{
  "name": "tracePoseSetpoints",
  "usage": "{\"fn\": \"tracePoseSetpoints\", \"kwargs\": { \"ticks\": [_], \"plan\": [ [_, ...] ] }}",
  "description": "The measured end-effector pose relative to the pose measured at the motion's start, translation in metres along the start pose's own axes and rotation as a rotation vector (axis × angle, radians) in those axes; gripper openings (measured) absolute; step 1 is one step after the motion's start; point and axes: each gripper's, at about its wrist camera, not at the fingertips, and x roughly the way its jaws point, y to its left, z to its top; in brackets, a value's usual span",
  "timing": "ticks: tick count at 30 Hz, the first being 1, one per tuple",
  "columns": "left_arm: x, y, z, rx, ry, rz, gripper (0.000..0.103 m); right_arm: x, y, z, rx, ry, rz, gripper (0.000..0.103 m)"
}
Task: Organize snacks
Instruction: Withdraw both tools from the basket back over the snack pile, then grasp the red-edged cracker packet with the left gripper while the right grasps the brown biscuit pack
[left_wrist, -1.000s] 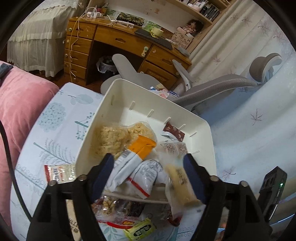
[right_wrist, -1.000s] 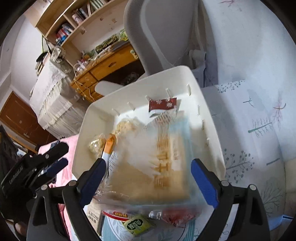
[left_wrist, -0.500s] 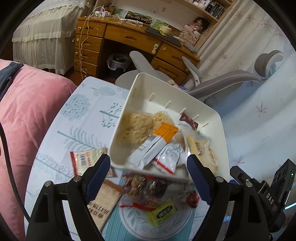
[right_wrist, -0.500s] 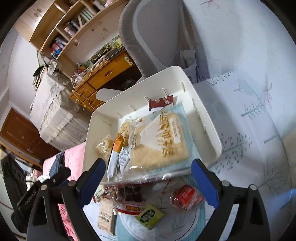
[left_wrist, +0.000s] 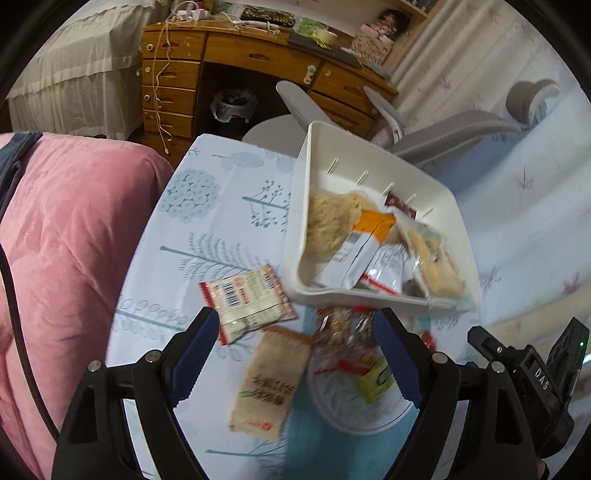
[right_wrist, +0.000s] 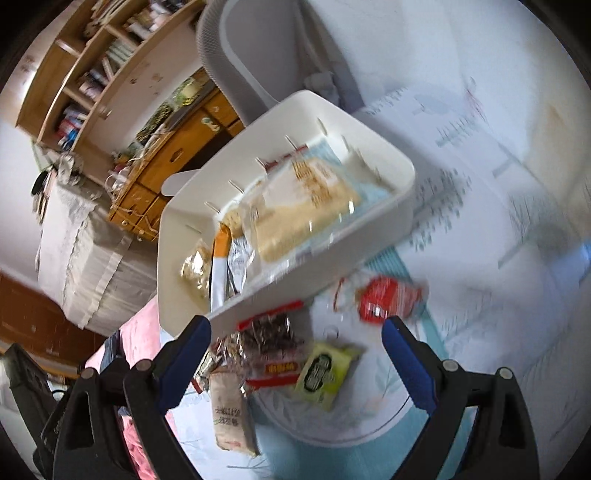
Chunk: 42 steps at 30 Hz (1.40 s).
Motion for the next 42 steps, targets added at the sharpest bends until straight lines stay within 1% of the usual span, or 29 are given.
{"fn": "tracePoseSetpoints", "kwargs": {
  "ticks": [4,6,14,16,21,26,31,35,42],
  "plan": [
    [0.0,0.011,0.001,0.062,0.043,0.012,0.085,0.001,0.002,-0.023,0.088,0.011,-0.006,0.095],
    [0.002,0.016,0.002,0.099,0.079,0.011,0.085,0.003,0.006,-0.035,0.117,0.019,-0.018,0.095],
    [0.022,0.032,0.015,0.225,0.157,0.066,0.085,0.014,0.029,-0.079,0.124,0.032,-0.075,0.095],
    [0.03,0.033,0.018,0.263,0.174,0.08,0.085,0.02,0.035,-0.091,0.119,0.051,-0.07,0.095],
    [0.053,0.037,0.017,0.311,0.233,0.09,0.085,0.036,0.052,-0.119,0.067,0.072,-0.086,0.095],
    [0.074,0.037,0.013,0.337,0.275,0.098,0.085,0.048,0.07,-0.143,-0.026,0.069,-0.111,0.095],
    [0.088,0.036,0.009,0.341,0.28,0.096,0.085,0.061,0.089,-0.168,-0.137,0.077,-0.148,0.095],
    [0.101,0.036,0.005,0.35,0.284,0.104,0.085,0.069,0.097,-0.183,-0.187,0.08,-0.161,0.095],
    [0.113,0.033,0.004,0.358,0.261,0.111,0.085,0.078,0.105,-0.201,-0.312,0.021,-0.232,0.094]
  ]
}}
